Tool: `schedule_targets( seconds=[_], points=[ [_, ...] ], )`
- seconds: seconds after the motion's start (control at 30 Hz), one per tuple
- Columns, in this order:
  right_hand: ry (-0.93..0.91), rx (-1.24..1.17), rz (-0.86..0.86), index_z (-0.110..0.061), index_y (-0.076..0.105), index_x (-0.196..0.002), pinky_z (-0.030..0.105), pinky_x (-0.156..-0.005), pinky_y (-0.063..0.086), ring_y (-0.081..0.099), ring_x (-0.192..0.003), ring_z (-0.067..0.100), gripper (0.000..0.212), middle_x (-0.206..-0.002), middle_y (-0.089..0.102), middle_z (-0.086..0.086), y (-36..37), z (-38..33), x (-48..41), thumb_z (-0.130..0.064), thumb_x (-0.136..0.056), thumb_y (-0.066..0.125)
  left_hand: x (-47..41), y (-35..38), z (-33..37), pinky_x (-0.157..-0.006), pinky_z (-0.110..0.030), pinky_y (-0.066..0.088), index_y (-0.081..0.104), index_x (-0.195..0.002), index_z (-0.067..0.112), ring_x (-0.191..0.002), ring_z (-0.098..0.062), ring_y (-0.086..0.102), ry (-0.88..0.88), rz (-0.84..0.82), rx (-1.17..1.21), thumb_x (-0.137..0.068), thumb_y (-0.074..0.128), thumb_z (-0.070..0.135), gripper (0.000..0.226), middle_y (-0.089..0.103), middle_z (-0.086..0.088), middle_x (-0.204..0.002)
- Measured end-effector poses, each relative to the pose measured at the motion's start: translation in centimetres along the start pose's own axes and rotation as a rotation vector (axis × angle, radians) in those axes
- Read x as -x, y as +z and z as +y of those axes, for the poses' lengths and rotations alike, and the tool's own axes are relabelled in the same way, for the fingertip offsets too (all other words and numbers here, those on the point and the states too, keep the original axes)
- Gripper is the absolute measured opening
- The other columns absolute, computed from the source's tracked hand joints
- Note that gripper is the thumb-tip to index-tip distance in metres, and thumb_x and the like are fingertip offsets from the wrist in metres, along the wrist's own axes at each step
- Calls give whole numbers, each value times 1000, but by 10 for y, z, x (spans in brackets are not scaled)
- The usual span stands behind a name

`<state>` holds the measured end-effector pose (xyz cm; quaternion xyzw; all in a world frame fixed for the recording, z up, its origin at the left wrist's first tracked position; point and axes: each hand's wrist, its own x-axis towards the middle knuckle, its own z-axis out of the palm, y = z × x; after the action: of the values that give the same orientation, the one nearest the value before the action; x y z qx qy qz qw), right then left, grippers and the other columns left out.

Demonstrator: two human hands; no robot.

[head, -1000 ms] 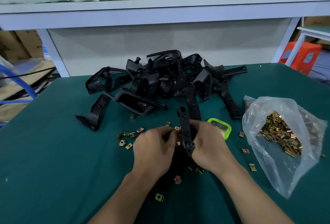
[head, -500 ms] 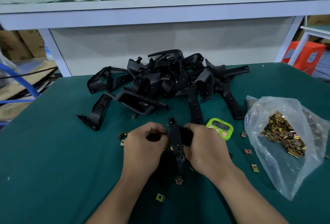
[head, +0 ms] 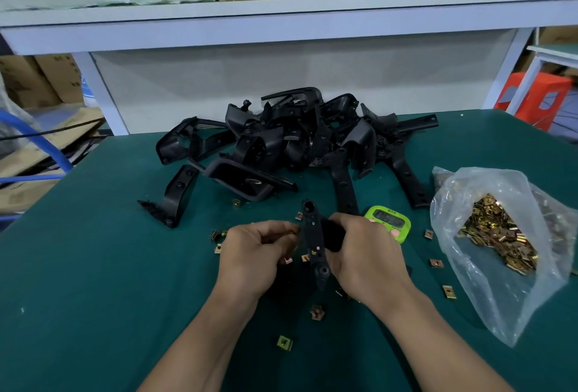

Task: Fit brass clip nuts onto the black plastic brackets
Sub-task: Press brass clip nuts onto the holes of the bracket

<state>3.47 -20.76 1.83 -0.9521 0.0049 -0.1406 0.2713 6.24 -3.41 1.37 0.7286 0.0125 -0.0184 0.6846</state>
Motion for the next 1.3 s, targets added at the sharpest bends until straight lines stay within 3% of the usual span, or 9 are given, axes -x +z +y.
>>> schedule_targets(
  seconds=[0.17,0.33,0.5,0.67,0.77,0.87,1.03,1.2,1.3],
  points=[
    [14,11,1,-32,60,-87,31,-51,42,57,-60,17,11,-63,61,-10,2,1,0,-26,-81,67,0,-2,4,-57,-15,52,83,-77,28,-61,-7,68,48,75,64,-86,77,-2,32,78,-3,-74],
    [22,27,18,-32,58,-85,26,-47,32,55,-58,13,13,-62,60,-11,1,0,-1,-31,-81,70,2,-1,5,-59,-22,55,80,-79,20,-62,-14,68,71,27,122,-85,81,20,7,77,-9,-75],
    [36,58,28,-33,57,-88,28,-49,32,54,-62,18,15,-67,62,-9,0,-1,0,-34,-83,71,5,-1,6,-58,-30,58,77,-69,11,-58,-19,67,95,9,96,-72,80,46,35,74,-12,-68],
    [30,69,28,-31,57,-88,31,-53,32,52,-62,22,13,-67,61,-7,-3,-4,0,-28,-81,68,2,-5,5,-61,-17,54,84,-81,29,-68,-8,72,139,41,55,-77,84,31,4,79,0,-77],
    [33,69,32,-30,57,-85,27,-48,26,47,-56,15,14,-62,57,-8,-5,-4,0,-23,-80,68,0,-6,2,-73,-7,51,83,-85,37,-88,4,72,158,56,-16,-90,76,25,14,79,16,-90],
    [42,74,45,-29,57,-82,22,-46,22,44,-51,10,15,-58,54,-8,-5,-4,1,-21,-79,68,0,-5,1,-74,-2,46,81,-93,42,-90,10,68,162,20,-68,-100,64,20,28,77,22,-91],
    [71,119,75,-28,58,-82,27,-47,24,46,-53,10,13,-58,54,-7,-5,-4,-1,-21,-79,68,0,-3,-1,-70,-23,55,81,-103,33,-76,-10,67,22,-156,-7,-103,58,12,31,77,-1,-84],
    [86,177,129,-27,57,-78,25,-45,19,42,-51,7,23,-54,48,-8,-5,-1,-4,-5,-75,65,0,-6,1,-61,-20,55,80,-88,10,-68,-15,69,9,-214,191,-86,75,11,5,76,-15,-82],
    [89,182,117,-25,56,-77,26,-45,20,43,-53,8,23,-56,50,-7,-4,0,-4,-4,-76,64,-1,-7,1,-61,-20,55,82,-88,12,-67,-14,69,10,-237,230,-78,75,21,15,76,-13,-81]
  ],
)
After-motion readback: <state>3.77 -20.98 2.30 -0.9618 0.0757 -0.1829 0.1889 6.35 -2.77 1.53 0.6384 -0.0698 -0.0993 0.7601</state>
